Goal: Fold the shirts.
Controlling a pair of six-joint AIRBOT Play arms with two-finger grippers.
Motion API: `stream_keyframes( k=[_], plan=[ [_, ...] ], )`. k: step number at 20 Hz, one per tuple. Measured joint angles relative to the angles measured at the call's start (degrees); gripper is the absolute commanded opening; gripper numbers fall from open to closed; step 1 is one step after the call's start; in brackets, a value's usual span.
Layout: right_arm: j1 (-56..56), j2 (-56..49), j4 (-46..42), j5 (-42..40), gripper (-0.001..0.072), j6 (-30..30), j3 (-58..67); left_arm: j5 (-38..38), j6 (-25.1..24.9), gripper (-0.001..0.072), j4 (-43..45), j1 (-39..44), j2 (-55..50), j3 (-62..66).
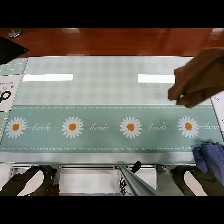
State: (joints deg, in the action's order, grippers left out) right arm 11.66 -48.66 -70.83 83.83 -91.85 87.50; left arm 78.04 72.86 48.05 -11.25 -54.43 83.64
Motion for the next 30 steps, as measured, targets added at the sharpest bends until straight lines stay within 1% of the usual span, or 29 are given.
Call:
stream_keyframes(
  k=[3, 5, 7, 9, 13, 15, 17, 21, 25, 27, 30],
  plan=[
    [0.04, 0.39, -12.33, 10.56, 0.0030, -1.79, 6.21, -0.07, -0.50, 0.0018, 0.02, 0.76, -1.84, 0.00],
    [0.04, 0.66, -20.72, 15.72, 0.0031, -1.84, 8.15, -0.04, -1.22, 0.0018, -0.04, 1.57, -3.19, 0.00],
    [0.04, 0.87, -28.11, 18.56, 0.0030, -1.81, 9.18, -0.04, -1.99, 0.0018, -0.02, 2.38, -4.50, 0.00],
    [0.04, 0.98, -33.70, 20.24, 0.0030, -1.66, 9.53, -0.33, -2.45, 0.0018, -0.02, 2.99, -5.55, 0.00],
    [0.72, 1.44, -39.78, 20.39, 0.0030, -2.64, 5.84, -5.73, -3.04, 0.0018, -0.04, 3.56, -6.58, -0.04],
    [3.61, 2.10, -40.54, 20.55, 0.0028, -3.74, 1.70, -8.66, -3.30, 0.0018, -0.04, 3.67, -6.91, -0.04],
    [9.09, 2.89, -39.60, 21.33, 0.0029, -4.22, -2.93, -10.62, -3.89, 0.0018, -0.04, 3.74, -7.67, -0.04],
    [24.15, 4.17, -37.22, 22.21, 0.0029, -2.21, -9.16, -12.20, -4.57, 0.0018, -0.02, 3.74, -10.54, -0.04],
    [39.08, 4.55, -35.39, 22.29, 0.0030, -0.72, -11.13, -12.90, -5.40, 0.0018, -0.02, 3.74, -15.17, -0.04],
    [43.63, 4.02, -32.68, 22.27, 0.0030, -0.44, -11.43, -13.27, -5.86, 0.0018, -0.02, 3.78, -17.53, -0.04],
    [46.16, 1.95, -23.65, 22.32, 0.0030, 0.07, -10.05, -14.23, -6.78, 0.0018, 0.02, 4.04, -20.15, -0.04]
  ],
)
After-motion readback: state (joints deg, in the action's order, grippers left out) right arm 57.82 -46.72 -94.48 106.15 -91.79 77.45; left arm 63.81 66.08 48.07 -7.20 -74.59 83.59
